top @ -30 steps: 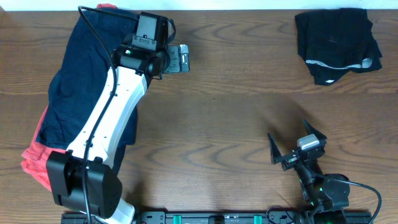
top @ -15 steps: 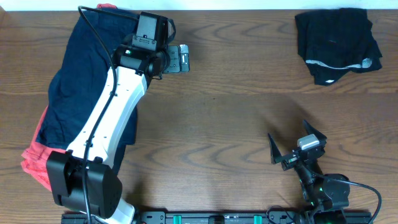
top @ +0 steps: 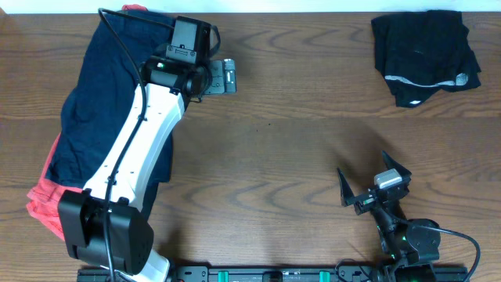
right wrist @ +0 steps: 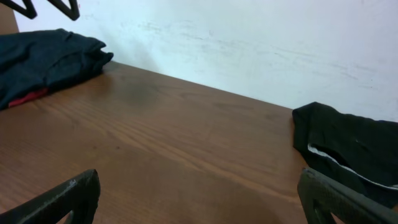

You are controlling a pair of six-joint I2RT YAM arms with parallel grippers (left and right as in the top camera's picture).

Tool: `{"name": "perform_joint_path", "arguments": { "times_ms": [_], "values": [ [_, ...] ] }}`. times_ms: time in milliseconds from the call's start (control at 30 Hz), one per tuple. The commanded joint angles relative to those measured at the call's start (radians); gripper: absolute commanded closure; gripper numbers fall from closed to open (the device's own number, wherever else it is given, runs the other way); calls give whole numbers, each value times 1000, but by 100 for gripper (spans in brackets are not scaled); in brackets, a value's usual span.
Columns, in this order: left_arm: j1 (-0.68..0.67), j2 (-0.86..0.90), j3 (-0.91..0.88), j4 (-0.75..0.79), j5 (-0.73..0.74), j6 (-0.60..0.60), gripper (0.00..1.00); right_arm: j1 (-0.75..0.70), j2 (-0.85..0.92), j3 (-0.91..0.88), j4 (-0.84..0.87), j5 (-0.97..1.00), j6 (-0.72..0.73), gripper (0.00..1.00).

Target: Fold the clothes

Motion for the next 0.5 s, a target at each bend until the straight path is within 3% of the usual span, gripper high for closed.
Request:
{"name": "perform_joint_path", "arguments": {
  "times_ms": [0, 233, 467],
  "values": [
    [16, -42, -3, 12, -137, 15, 2, 0, -10, -3, -4, 2, -7, 1],
    [119, -222, -110, 105, -175, 15, 2, 0, -10, -3, -4, 2, -7, 1],
    [291, -492, -430, 340, -47, 16, 2, 0, -10, -3, -4, 2, -7, 1]
  ]
}}
